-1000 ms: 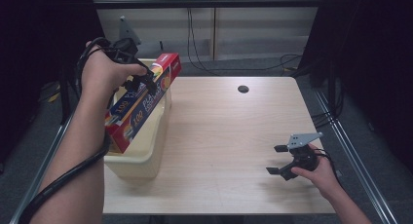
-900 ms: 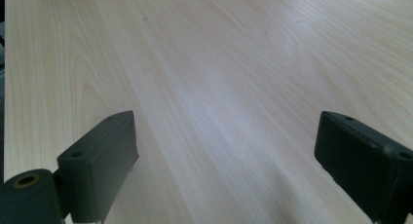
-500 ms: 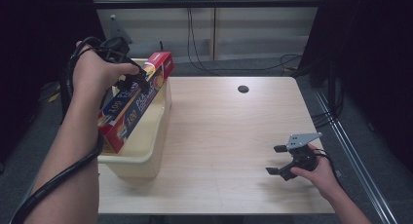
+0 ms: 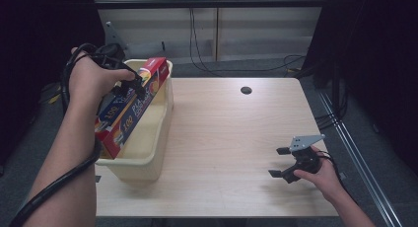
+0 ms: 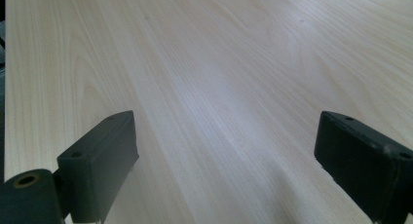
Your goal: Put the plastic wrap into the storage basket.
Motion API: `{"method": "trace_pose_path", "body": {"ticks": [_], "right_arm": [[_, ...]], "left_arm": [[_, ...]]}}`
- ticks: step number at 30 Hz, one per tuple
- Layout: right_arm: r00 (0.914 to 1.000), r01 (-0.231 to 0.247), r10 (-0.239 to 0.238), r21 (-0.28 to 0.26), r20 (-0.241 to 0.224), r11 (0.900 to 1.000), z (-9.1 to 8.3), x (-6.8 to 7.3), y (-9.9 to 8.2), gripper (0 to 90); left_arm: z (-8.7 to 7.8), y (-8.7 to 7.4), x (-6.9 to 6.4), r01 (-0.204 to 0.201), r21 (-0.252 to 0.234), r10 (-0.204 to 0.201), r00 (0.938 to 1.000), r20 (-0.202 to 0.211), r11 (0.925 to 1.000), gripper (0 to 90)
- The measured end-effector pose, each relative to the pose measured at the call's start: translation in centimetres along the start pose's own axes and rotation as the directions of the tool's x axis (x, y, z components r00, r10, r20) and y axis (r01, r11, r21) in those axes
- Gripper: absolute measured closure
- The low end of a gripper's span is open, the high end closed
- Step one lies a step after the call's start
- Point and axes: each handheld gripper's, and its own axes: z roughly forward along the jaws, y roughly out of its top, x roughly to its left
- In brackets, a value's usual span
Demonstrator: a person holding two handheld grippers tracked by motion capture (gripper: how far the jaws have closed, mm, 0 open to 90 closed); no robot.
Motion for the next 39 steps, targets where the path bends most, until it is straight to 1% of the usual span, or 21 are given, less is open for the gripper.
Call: {"method": "trace_pose_path", "body": {"ticks": [3,7,15,17,19,22,23,25,28,35,38,39], "right_arm": [[1.0,-0.001,0.001,-0.001,0.003,1.0,0.0,0.0,0.0,8.2],[1.0,0.003,-0.003,0.001,0.0,1.0,0.1,0.0,0.0,8.2],[1.0,0.003,-0.003,0.0,0.001,1.0,0.0,0.0,0.0,8.2],[1.0,0.006,-0.006,-0.002,-0.001,1.0,0.0,0.0,0.0,8.2],[0.9999,0.01,-0.01,-0.008,-0.004,0.9999,0.0,0.0,0.0,8.2],[0.9999,0.01,-0.01,-0.008,0.003,0.9999,0.0,0.0,0.0,8.2],[0.9999,0.01,-0.01,-0.008,0.003,0.9999,0.0,0.0,0.0,8.2],[0.9999,0.011,-0.011,-0.01,0.0,0.9999,0.0,0.0,0.0,8.2],[0.9999,0.011,-0.011,-0.009,0.001,0.9999,0.0,0.0,0.0,8.2],[0.9999,0.013,-0.013,-0.007,0.001,0.9999,-0.1,0.0,0.0,8.2],[0.9999,0.012,-0.012,-0.01,0.0,0.9999,0.0,0.0,0.0,8.2],[0.9999,0.01,-0.01,-0.008,-0.006,0.9999,0.0,0.0,0.0,8.2]], "left_arm": [[0.1,-0.1,0.3,0.007,0.002,-0.007,1.0,0.001,1.0,41.0],[0.4,-0.2,0.5,0.014,0.001,-0.014,0.9998,-0.01,0.9999,41.0],[1.0,-0.3,1.0,0.025,0.009,-0.025,0.9996,-0.013,0.9996,40.9],[1.1,-0.4,1.2,0.034,0.009,-0.034,0.9994,-0.008,0.9994,40.9],[1.1,-0.4,1.3,0.033,0.006,-0.033,0.9994,-0.009,0.9994,40.9],[1.2,-0.5,1.4,0.042,0.002,-0.042,0.9991,-0.011,0.9991,40.9],[1.3,-0.5,1.5,0.04,0.005,-0.04,0.999,-0.019,0.9992,40.9],[1.4,-0.5,1.5,0.039,0.009,-0.038,0.999,-0.022,0.9992,40.9],[1.7,-0.6,1.7,0.047,0.011,-0.047,0.9987,-0.017,0.9988,40.9],[2.4,-0.7,2.0,0.055,0.017,-0.054,0.9984,-0.017,0.9984,40.9],[2.6,-0.8,2.1,0.049,0.024,-0.048,0.9986,-0.022,0.9985,40.9],[2.7,-0.8,2.1,0.055,0.025,-0.054,0.9983,-0.02,0.9982,40.9]]}}
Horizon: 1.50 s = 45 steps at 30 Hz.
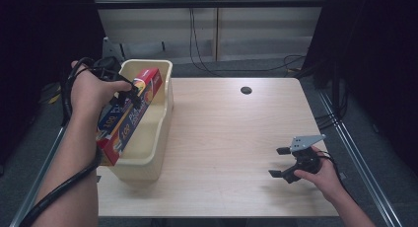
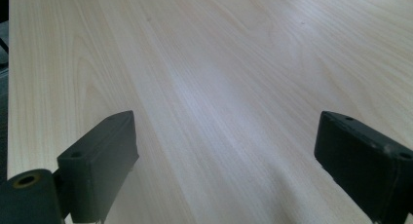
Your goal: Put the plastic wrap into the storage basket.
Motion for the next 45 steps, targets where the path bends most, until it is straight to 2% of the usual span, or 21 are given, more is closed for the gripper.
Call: {"method": "trace_pose_path", "body": {"ticks": [10,19,31,35,36,38,44,45], "right_arm": [[1.0,0.001,-0.001,-0.002,0.005,1.0,-0.1,0.0,0.0,8.2],[1.0,0.001,-0.001,-0.004,0.005,1.0,-0.1,0.0,0.0,8.2],[1.0,0.002,-0.002,0.001,0.0,1.0,0.0,0.0,0.0,8.2],[1.0,0.002,-0.002,0.0,0.002,1.0,0.0,0.0,0.0,8.2],[1.0,0.002,-0.002,0.0,0.004,1.0,0.0,0.0,0.0,8.2],[1.0,0.0,0.0,0.001,0.004,1.0,0.0,0.0,0.0,8.2],[1.0,0.0,0.0,-0.001,-0.001,1.0,0.0,0.0,0.0,8.2],[1.0,0.0,0.0,-0.002,0.002,1.0,0.0,0.1,0.0,8.2]], "left_arm": [[0.7,0.0,0.3,0.018,0.004,-0.018,0.9998,0.007,0.9998,40.8],[1.3,-0.1,0.5,0.021,0.002,-0.021,0.9998,-0.003,0.9998,40.8],[2.5,0.0,0.6,0.033,0.019,-0.034,0.9994,0.007,0.9993,40.8],[3.0,0.0,0.7,0.045,0.011,-0.045,0.9989,0.012,0.9989,40.7],[3.0,0.1,0.7,0.039,0.011,-0.039,0.9992,0.002,0.9992,40.7],[3.2,0.1,0.7,0.045,0.014,-0.045,0.9989,0.011,0.9989,40.7],[3.8,0.0,0.6,0.058,0.021,-0.058,0.9983,-0.007,0.9981,40.7],[3.9,0.0,0.6,0.071,0.023,-0.071,0.9974,-0.005,0.9972,40.7]]}}
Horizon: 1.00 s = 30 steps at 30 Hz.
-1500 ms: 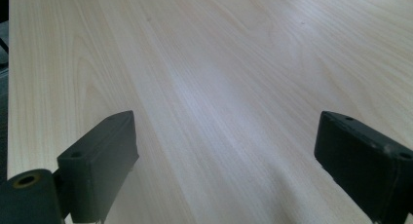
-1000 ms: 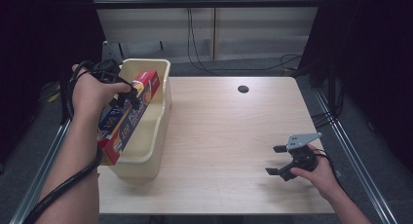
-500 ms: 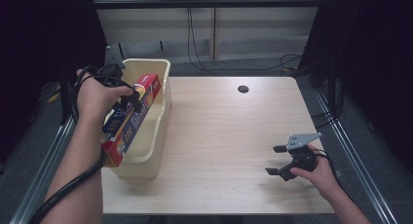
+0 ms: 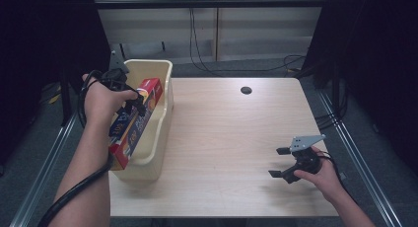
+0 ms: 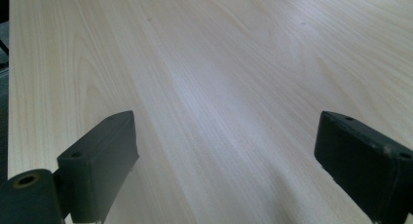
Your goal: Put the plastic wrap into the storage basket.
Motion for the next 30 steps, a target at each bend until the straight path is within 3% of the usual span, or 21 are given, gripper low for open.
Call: {"method": "trace_pose_path", "body": {"ticks": [9,30], "right_arm": [[1.0,0.002,-0.002,0.001,-0.002,1.0,0.0,0.0,0.0,8.2],[1.0,0.001,-0.001,0.001,-0.002,1.0,0.1,0.0,0.0,8.2]], "left_arm": [[1.3,0.0,-0.1,0.016,0.018,-0.016,0.9999,-0.005,0.9997,40.6],[3.8,0.1,-0.1,0.001,0.041,-0.001,1.0,-0.004,0.9991,40.5]]}}
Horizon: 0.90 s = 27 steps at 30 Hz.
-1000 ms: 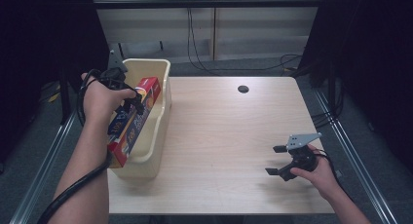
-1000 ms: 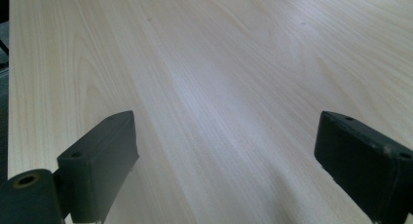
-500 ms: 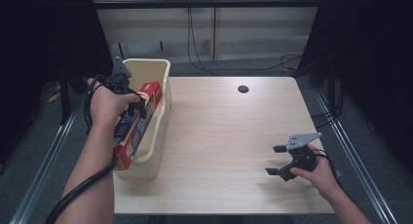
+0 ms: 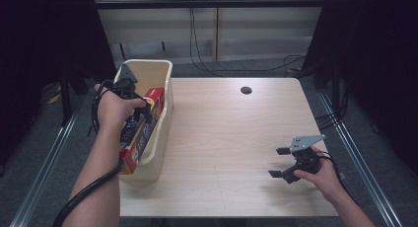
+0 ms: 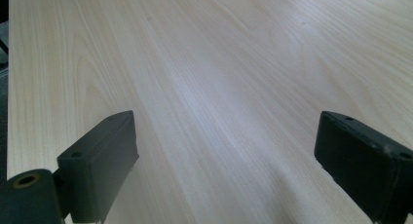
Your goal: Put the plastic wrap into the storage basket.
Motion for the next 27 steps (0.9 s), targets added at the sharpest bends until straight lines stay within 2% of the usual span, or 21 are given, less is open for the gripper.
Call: {"method": "trace_pose_path", "body": {"ticks": [2,3,6,9,12,22,27], "right_arm": [[1.0,0.001,-0.001,0.0,0.002,1.0,0.0,0.0,0.0,8.2],[1.0,0.001,-0.001,0.0,0.002,1.0,0.0,0.0,0.0,8.2],[1.0,0.005,-0.005,0.001,0.002,1.0,0.0,0.0,0.0,8.2],[1.0,0.004,-0.004,-0.001,0.005,1.0,0.0,0.0,0.0,8.2],[1.0,0.005,-0.005,-0.001,0.005,1.0,0.1,0.0,0.0,8.2],[1.0,0.005,-0.005,0.001,0.005,1.0,0.1,0.0,0.0,8.2],[1.0,0.002,-0.002,0.003,0.006,1.0,0.0,0.1,0.0,8.2]], "left_arm": [[0.2,-0.1,0.0,0.012,0.006,-0.012,0.9999,0.011,0.9999,40.5],[0.3,0.0,0.1,-0.004,0.011,0.004,1.0,0.007,0.9999,40.5],[0.7,-0.1,0.1,0.01,0.016,-0.01,0.9999,0.011,0.9998,40.5],[0.8,-0.2,0.2,0.003,0.017,-0.003,1.0,0.009,0.9999,40.5],[0.9,-0.2,0.2,0.013,0.018,-0.013,0.9998,0.017,0.9998,40.5],[1.2,-0.2,0.4,0.007,0.027,-0.007,0.9999,0.01,0.9996,40.4],[1.3,-0.3,0.3,0.02,0.026,-0.021,0.9997,0.012,0.9995,40.3]]}}
